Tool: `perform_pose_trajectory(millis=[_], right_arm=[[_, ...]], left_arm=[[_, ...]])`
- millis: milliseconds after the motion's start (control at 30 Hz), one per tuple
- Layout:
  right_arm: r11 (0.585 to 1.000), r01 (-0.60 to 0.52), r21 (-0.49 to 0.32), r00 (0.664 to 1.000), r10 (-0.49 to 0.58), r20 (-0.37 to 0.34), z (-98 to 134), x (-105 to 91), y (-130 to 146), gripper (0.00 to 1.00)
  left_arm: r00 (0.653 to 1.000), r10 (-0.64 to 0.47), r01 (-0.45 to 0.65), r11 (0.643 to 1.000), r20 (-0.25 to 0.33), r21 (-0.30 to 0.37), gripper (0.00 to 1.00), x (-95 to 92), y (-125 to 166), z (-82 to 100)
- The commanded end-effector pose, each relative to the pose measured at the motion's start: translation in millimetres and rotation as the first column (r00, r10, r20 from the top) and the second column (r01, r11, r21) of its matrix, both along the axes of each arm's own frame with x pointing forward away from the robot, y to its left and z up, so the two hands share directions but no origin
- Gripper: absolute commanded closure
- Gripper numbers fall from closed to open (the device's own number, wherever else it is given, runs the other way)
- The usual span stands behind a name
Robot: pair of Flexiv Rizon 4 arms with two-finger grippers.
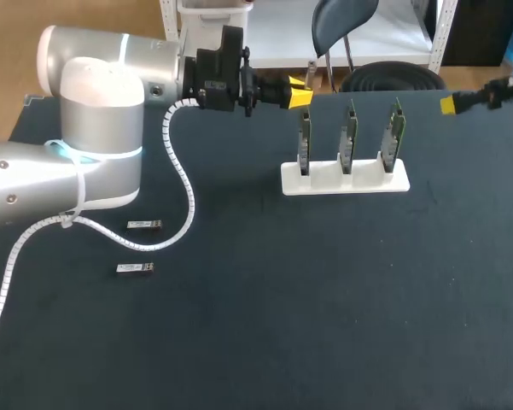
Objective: Pick up the optical module with the left hand, and insert it into the network port with the right hand.
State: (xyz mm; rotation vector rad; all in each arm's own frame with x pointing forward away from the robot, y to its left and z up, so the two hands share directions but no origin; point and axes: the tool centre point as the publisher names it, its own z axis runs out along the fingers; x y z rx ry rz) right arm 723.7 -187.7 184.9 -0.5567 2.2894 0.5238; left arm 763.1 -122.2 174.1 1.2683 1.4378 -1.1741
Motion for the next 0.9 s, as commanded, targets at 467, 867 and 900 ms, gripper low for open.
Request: perform_pose_trajectory(millis=[467,867,900], right_arm=[[0.624,-0.768,0.144,0.633,0.774,0.022,26,33.2,65,0.0],[0.443,-0.887,0.131,0.451,0.891,0.042,30,29.3,110,0.0],[0.434,-0.892,0.13,0.442,0.896,0.04,29,29.5,113,0.0]], left_arm=[[1.0,0.007,-0.007,1.0,0.002,-0.002,1.0,-2.3,0,-0.2],[1.0,0.007,-0.007,1.0,0.002,-0.002,1.0,-2.3,0,-0.2],[1.0,0.007,-0.007,1.0,0.002,-0.002,1.0,-2.3,0,-0.2]])
